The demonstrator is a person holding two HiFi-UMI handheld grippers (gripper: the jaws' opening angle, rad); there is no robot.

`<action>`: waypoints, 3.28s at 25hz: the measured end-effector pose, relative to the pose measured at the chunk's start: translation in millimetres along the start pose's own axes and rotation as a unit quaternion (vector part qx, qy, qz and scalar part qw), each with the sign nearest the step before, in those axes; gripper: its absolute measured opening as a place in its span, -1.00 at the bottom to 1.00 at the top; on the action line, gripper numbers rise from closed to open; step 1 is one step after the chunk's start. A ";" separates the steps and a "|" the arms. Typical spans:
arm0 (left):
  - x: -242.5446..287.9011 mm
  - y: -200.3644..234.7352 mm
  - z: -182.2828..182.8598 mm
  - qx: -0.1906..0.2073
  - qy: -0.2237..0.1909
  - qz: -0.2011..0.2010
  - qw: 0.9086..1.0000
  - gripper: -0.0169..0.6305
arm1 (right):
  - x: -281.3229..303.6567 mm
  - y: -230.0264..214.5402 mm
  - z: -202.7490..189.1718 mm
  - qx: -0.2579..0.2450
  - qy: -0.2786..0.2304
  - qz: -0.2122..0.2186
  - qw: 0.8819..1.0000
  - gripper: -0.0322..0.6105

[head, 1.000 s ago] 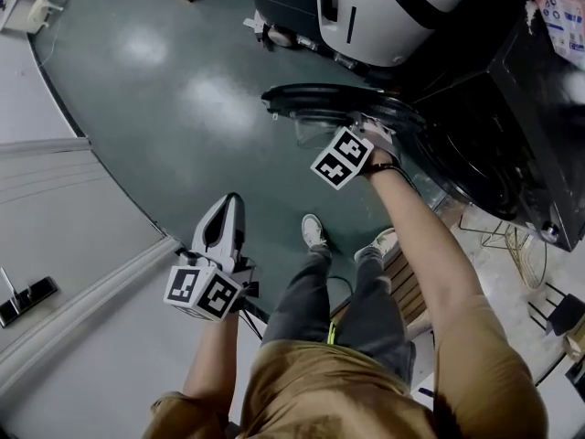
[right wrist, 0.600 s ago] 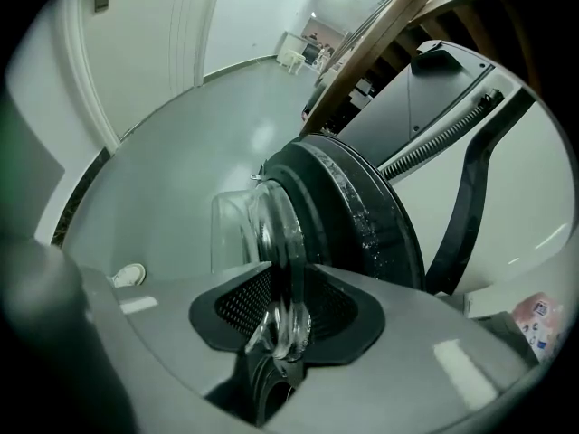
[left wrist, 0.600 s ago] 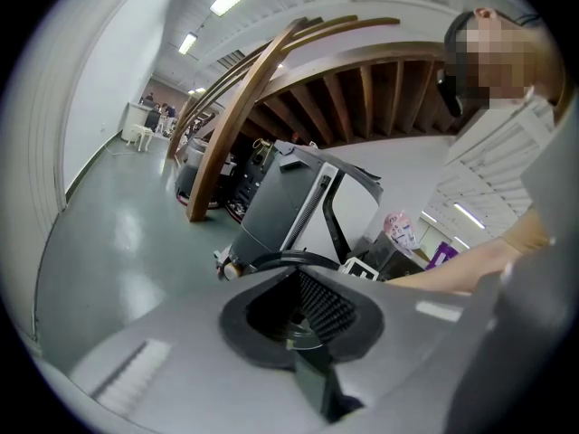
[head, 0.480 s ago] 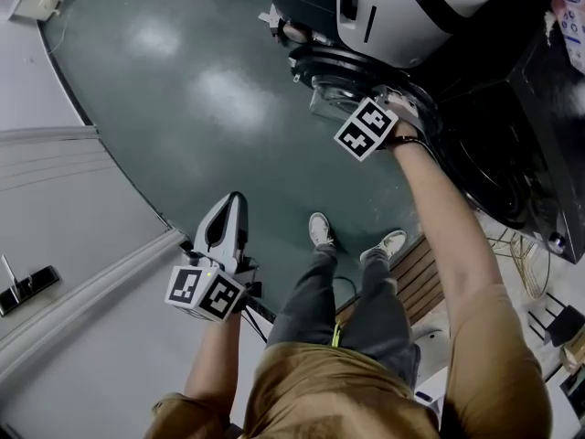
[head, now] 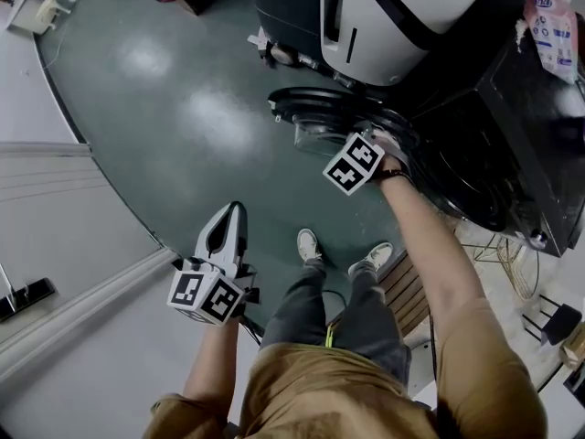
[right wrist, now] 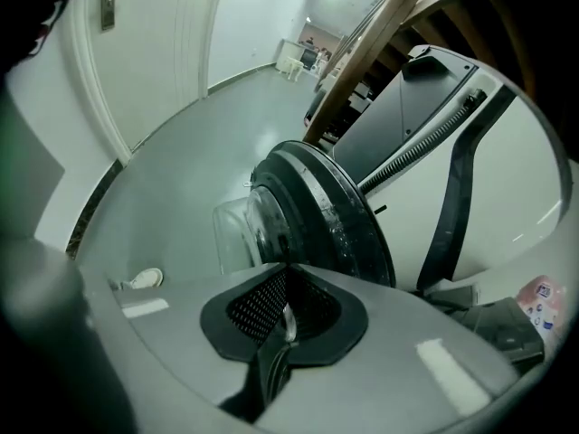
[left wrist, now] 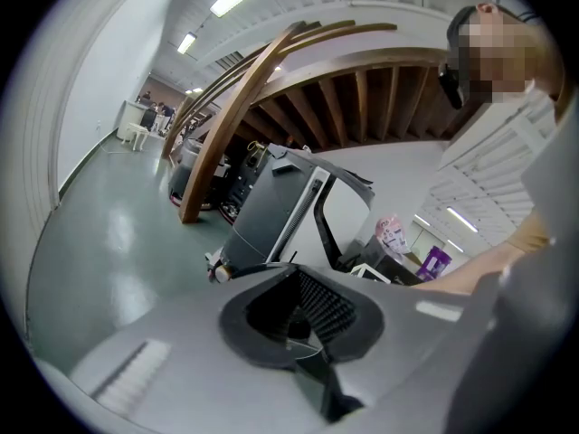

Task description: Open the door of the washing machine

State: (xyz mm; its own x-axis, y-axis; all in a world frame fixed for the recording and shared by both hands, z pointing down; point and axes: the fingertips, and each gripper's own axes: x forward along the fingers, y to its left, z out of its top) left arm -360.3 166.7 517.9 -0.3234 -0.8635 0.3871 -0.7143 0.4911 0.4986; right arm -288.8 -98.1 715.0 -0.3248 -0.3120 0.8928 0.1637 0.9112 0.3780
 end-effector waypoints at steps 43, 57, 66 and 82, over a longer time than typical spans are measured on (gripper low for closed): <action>58.9 -375.1 15.5 0.142 0.005 -0.296 0.945 -0.76 | -420.5 -10.5 -377.6 0.464 -0.134 -0.221 0.847 -0.89; 54.6 -389.0 18.1 0.141 -0.012 -0.285 0.948 -0.76 | -461.3 -17.7 -401.4 0.469 -0.153 -0.261 0.830 -0.89; 49.1 -372.1 29.1 0.140 -0.023 -0.261 0.955 -0.76 | -450.7 -29.6 -381.2 0.450 -0.169 -0.244 0.842 -0.89; 52.4 -372.0 22.7 0.136 -0.016 -0.258 0.956 -0.76 | -454.0 -35.0 -377.5 0.446 -0.174 -0.247 0.842 -0.89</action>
State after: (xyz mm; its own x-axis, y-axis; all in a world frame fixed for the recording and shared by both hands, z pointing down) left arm -125.6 -63.8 335.1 0.0992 -0.9881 0.1175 -0.9177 -0.0452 0.3948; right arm 204.6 -89.9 388.9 -0.4258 -0.7566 0.4963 -0.7871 0.5802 0.2093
